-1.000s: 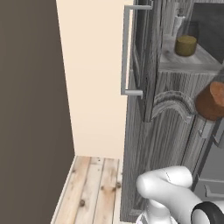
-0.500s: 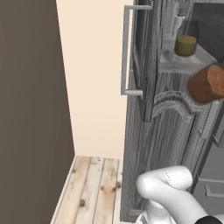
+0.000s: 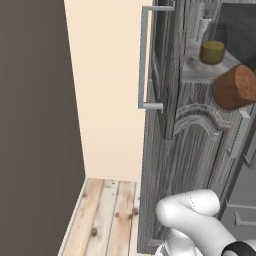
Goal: Pick the jar and jar from the dining table and place them in the open cabinet. Close the cabinet after placing the objects.
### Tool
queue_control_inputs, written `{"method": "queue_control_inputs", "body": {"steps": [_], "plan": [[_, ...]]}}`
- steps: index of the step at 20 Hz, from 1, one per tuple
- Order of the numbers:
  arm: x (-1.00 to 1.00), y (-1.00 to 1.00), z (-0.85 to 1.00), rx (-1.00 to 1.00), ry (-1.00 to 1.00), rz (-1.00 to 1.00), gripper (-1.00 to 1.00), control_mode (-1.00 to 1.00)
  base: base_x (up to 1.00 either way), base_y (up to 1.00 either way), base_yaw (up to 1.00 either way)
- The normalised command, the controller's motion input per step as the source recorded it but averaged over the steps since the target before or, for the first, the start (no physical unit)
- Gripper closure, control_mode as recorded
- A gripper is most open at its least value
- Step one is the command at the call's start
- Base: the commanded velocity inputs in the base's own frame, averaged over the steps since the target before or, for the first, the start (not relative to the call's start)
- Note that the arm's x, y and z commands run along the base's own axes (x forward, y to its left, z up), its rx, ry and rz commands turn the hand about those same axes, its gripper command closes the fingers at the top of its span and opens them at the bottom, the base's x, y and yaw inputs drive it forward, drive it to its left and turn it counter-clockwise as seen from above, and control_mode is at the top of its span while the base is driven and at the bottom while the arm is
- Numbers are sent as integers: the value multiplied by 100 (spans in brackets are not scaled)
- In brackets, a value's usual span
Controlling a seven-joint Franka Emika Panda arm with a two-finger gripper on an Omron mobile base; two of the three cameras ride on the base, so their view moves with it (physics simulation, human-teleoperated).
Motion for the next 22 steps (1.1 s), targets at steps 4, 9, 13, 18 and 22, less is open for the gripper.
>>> {"method": "queue_control_inputs", "body": {"steps": [4, 9, 13, 18, 22], "plan": [[3, 0, 30, -7, 16, 0, 100, -100, 0, 0, 0], [16, 0, 22, -7, 13, 1, 100, -100, 0, 0, 0], [33, 0, 11, -3, 4, 3, 100, -100, 0, 0, 0], [32, 0, 1, 0, 0, 2, 100, -100, 0, 0, 0], [27, 0, 0, 0, 0, 0, 100, -100, 0, 0, 0]]}}
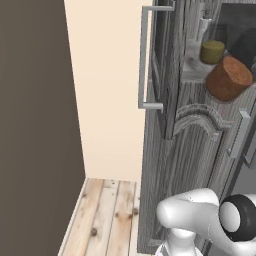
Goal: Pick the jar and jar from the dining table and place them in the open cabinet. Close the cabinet after placing the objects.
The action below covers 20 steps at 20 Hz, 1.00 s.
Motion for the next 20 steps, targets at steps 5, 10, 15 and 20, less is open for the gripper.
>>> {"method": "queue_control_inputs", "body": {"steps": [5, 10, 15, 20], "plan": [[19, 0, 0, 0, -7, 0, 100, -100, 0, 0, 0], [11, 0, 0, 0, -19, 0, 100, -100, 0, 0, 0], [11, 0, 0, 0, -21, 0, 100, -100, 0, 0, 0], [11, 3, 0, 0, -12, 0, 100, -100, 0, 0, 0]]}}
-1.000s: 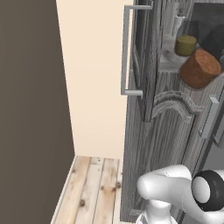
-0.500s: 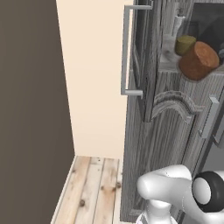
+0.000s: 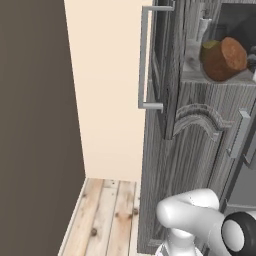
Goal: Pick the jar and jar from the dining table and place them in the open cabinet. Close the cabinet after placing the objects.
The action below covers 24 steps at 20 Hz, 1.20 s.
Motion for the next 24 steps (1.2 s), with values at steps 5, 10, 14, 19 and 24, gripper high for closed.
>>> {"method": "queue_control_inputs", "body": {"steps": [5, 10, 14, 19, 24], "plan": [[22, 7, 0, 0, 0, 0, 100, -100, 0, 0, 0], [33, 4, 0, 0, 1, -3, 100, -100, 0, 0, 0], [38, 4, 0, 0, 8, -3, 100, -100, 0, 0, 0], [43, 0, 0, 0, 5, -1, 100, -100, 0, 0, 0], [47, 0, 0, 0, 5, 0, 100, -100, 0, 0, 0]]}}
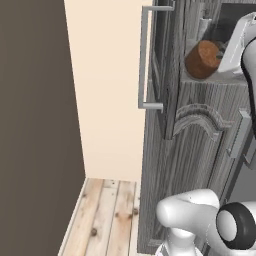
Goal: Pick the jar and jar from the dining table and place them in the open cabinet. Close the cabinet after placing the objects.
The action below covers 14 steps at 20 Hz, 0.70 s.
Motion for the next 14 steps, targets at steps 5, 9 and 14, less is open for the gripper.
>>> {"method": "queue_control_inputs", "body": {"steps": [5, 9, 14], "plan": [[50, 0, -2, 0, 0, 0, 100, -100, 0, 0, 0], [46, 0, -9, 0, 0, 0, 100, -100, 0, 0, 0], [44, 0, -15, 0, 0, 0, 100, -100, 0, 0, 0]]}}
